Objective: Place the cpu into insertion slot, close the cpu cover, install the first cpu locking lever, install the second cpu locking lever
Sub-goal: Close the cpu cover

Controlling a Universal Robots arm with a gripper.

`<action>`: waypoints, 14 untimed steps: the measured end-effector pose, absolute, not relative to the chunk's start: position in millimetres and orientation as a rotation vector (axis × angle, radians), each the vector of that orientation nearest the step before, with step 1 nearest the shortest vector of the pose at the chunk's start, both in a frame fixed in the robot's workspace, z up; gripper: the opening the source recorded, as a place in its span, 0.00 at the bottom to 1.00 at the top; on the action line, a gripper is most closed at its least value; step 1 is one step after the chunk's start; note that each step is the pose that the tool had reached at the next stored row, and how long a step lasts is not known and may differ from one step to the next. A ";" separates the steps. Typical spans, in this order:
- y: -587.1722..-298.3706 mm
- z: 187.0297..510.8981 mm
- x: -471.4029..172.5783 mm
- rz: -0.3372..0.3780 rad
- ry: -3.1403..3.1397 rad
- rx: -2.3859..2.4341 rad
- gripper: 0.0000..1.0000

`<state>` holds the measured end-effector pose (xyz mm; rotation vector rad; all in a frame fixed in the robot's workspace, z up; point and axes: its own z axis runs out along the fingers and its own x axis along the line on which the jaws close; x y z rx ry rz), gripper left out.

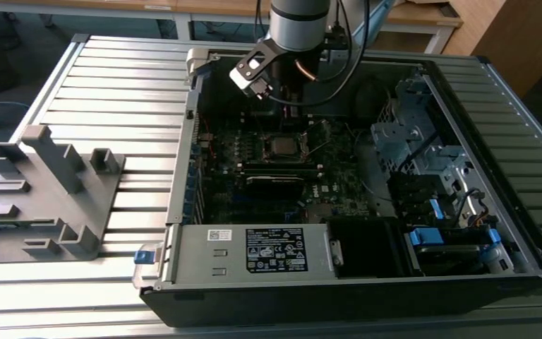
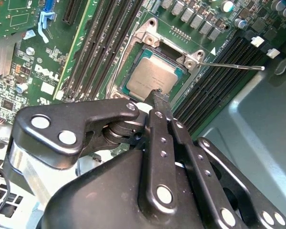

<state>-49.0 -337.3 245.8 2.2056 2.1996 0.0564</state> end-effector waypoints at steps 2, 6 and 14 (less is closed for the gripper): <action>-337.3 247.5 -49.0 0.056 2.199 2.205 0.10; -337.3 251.0 -49.0 0.056 2.200 2.205 0.10; -337.3 259.8 -49.0 0.056 2.200 2.205 0.10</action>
